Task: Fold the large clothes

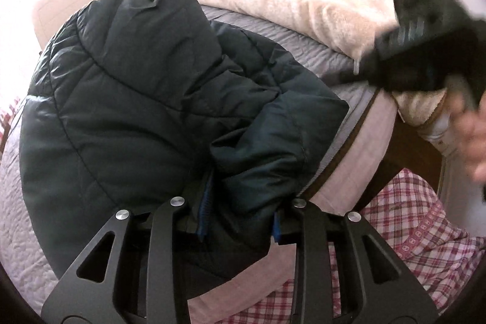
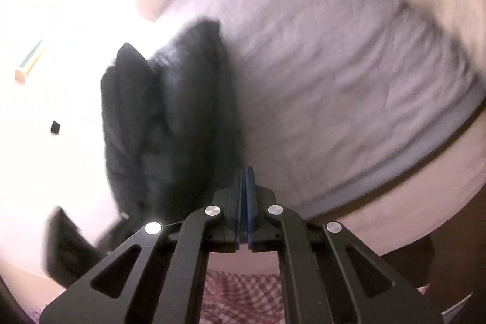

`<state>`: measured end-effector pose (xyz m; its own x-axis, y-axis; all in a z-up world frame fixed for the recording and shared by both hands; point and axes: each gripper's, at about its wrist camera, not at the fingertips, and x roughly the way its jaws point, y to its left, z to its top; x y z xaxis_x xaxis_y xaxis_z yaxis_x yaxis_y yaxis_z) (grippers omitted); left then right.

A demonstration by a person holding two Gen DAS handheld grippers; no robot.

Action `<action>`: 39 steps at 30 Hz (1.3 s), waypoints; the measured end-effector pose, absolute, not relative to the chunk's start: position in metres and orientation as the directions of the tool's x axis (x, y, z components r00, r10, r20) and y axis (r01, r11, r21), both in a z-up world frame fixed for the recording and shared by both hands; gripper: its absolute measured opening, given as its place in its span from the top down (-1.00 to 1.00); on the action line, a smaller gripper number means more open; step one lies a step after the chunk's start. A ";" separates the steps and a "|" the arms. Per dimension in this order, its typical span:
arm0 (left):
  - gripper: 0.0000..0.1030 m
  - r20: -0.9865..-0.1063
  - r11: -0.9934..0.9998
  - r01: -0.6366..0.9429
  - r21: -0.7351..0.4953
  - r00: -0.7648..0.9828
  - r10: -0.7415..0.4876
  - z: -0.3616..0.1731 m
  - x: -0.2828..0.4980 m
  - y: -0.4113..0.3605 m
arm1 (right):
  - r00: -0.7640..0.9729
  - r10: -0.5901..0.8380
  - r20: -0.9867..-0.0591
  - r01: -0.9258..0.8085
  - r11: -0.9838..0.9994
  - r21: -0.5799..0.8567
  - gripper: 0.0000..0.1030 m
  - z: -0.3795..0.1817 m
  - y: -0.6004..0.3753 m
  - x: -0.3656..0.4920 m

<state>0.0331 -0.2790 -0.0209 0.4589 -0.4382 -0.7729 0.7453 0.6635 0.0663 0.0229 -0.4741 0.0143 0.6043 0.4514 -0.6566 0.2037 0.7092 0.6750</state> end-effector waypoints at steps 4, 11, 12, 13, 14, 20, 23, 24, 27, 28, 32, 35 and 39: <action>0.39 -0.765 0.666 0.743 0.069 0.467 -0.442 -0.022 0.031 -0.277 | 0.648 0.494 -0.580 0.058 0.727 0.684 0.92 0.074 -0.455 0.040; 0.28 -0.757 0.661 0.747 0.066 0.469 -0.455 -0.024 0.029 -0.276 | 0.590 0.577 -0.564 -0.109 0.750 0.653 0.92 0.122 -0.384 0.124; 0.27 -0.756 0.663 0.746 0.061 0.468 -0.458 -0.024 0.030 -0.278 | 0.582 0.564 -0.585 -0.106 0.767 0.633 0.92 0.119 -0.380 0.129; 0.26 -0.756 0.664 0.746 0.052 0.464 -0.462 -0.024 0.031 -0.277 | 0.571 0.539 -0.619 -0.092 0.791 0.604 0.92 0.115 -0.375 0.140; 0.25 -0.755 0.665 0.745 0.043 0.460 -0.467 -0.024 0.031 -0.277 | 0.562 0.493 -0.664 -0.063 0.826 0.561 0.92 0.111 -0.377 0.149; 0.19 -0.761 0.643 0.766 0.009 0.423 -0.493 -0.024 0.032 -0.273 | 0.466 0.397 -0.791 0.086 0.869 0.487 1.00 0.046 -0.397 0.172; 0.16 -0.766 0.634 0.773 -0.017 0.398 -0.505 -0.022 0.035 -0.272 | 0.463 0.404 -0.789 0.093 0.863 0.496 1.00 0.028 -0.401 0.172; 0.15 -0.770 0.631 0.775 -0.029 0.385 -0.508 -0.020 0.036 -0.271 | 0.463 0.401 -0.791 0.094 0.865 0.494 1.00 0.026 -0.402 0.170; 0.15 -0.779 0.622 0.780 -0.059 0.354 -0.517 -0.016 0.038 -0.267 | 0.459 0.398 -0.794 0.104 0.864 0.493 1.00 0.023 -0.400 0.169; 0.15 -0.783 0.621 0.780 -0.076 0.339 -0.522 -0.013 0.038 -0.263 | 0.460 0.395 -0.795 0.104 0.865 0.490 1.00 0.022 -0.400 0.168; 0.11 -0.773 0.632 0.761 -0.147 0.311 -0.553 0.005 0.038 -0.243 | 0.469 0.360 -0.806 0.091 0.889 0.449 1.00 0.025 -0.392 0.171; -0.04 -0.755 0.662 0.733 -0.158 0.342 -0.559 0.021 0.037 -0.219 | 0.477 0.324 -0.817 0.087 0.907 0.411 1.00 0.027 -0.387 0.175; -0.13 -0.730 0.765 0.618 -0.182 0.436 -0.526 0.038 0.042 -0.171 | 0.487 0.280 -0.827 0.083 0.928 0.363 1.00 0.033 -0.380 0.171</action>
<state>0.0416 -0.1712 0.0376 0.4357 -0.5261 -0.7303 0.6179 0.7648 -0.1823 0.1708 -0.3805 0.0332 0.4868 0.2801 -0.8274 0.0830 0.9281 0.3630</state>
